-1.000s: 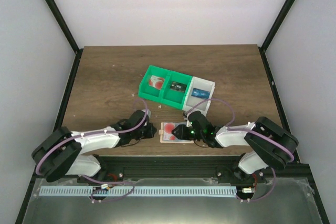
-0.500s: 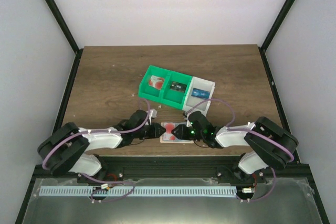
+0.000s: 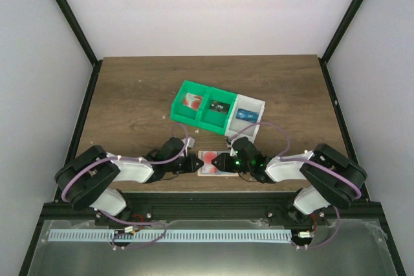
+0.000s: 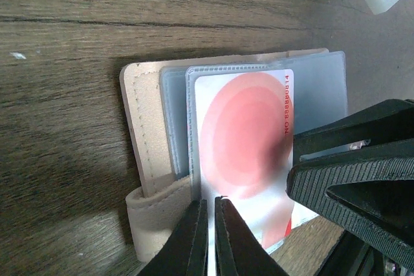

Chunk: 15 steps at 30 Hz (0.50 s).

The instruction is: Take the credit cards out of the card holder

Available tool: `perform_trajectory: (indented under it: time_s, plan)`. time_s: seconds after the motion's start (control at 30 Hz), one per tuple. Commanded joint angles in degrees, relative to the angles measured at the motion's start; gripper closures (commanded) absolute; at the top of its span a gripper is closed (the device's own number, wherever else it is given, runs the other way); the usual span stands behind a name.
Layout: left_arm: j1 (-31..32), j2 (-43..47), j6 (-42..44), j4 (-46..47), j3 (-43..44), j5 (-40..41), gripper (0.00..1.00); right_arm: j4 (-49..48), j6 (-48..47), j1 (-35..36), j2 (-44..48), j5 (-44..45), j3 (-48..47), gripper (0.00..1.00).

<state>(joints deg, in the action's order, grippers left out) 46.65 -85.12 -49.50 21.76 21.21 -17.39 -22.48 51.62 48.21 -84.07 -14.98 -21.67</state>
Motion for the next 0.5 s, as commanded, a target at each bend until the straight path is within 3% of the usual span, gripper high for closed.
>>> perform_trajectory:
  time_s: [0.0,0.33,0.47]
  plan:
    - [0.32,-0.51,0.13,-0.55,-1.35,1.09,0.92,-5.35,1.43,0.35,-0.74,-1.49,1.21,0.78]
    - [0.39,-1.0,0.29,-0.54,-1.17,1.29,0.9,-6.14,1.45,0.39,1.97,-0.89,2.63,0.98]
    - [0.37,-1.43,0.4,-0.78,-1.09,1.57,0.89,-6.26,1.44,0.4,3.09,-0.54,3.24,1.0]
